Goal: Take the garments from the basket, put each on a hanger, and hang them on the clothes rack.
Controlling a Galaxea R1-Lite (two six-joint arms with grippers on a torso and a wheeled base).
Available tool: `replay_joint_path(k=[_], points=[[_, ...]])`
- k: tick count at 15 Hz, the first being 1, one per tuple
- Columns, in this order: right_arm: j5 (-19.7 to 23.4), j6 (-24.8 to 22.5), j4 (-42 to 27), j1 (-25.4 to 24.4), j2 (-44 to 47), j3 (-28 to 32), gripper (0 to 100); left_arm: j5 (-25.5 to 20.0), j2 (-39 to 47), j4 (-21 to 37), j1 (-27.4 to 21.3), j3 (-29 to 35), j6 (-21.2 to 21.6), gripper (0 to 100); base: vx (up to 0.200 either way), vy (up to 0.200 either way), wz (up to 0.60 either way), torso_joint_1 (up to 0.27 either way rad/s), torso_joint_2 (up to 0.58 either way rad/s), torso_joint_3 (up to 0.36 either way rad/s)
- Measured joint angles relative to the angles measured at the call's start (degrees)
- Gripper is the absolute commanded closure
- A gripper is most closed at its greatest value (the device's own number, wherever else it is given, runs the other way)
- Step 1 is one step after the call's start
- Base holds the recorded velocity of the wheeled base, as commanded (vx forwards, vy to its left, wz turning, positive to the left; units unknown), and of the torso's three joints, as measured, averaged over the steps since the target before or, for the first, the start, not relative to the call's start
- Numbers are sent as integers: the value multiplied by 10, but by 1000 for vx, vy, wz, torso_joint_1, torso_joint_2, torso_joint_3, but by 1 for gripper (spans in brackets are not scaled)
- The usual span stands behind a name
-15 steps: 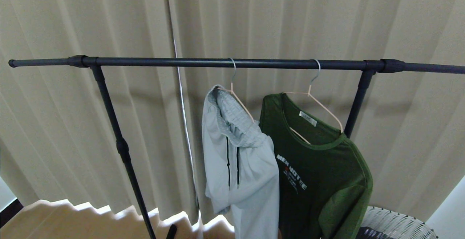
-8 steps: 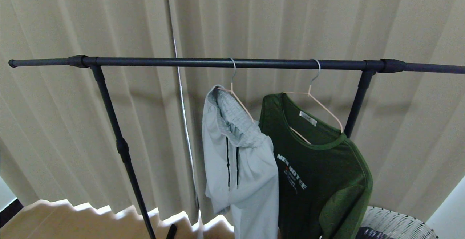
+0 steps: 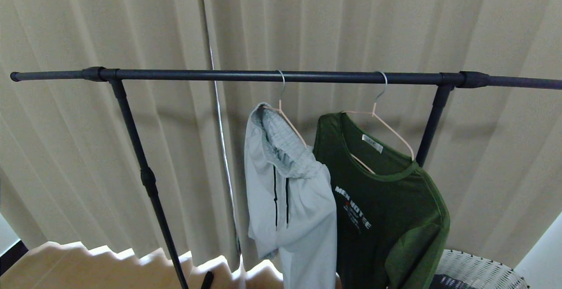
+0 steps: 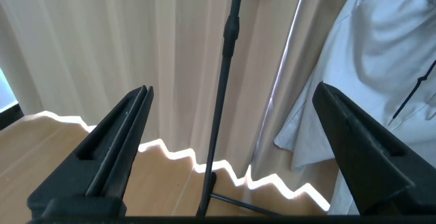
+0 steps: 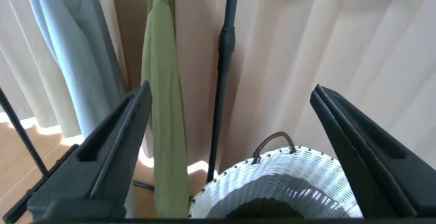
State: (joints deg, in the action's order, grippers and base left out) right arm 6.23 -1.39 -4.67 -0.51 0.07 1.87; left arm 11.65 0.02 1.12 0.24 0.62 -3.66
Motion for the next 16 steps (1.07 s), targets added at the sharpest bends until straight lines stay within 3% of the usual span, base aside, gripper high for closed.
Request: replay_joint_path(k=[16], points=[[1,-1,0,0,0,0,0,1,0,0,0,0,0,0,0,0,0,0,0,0]])
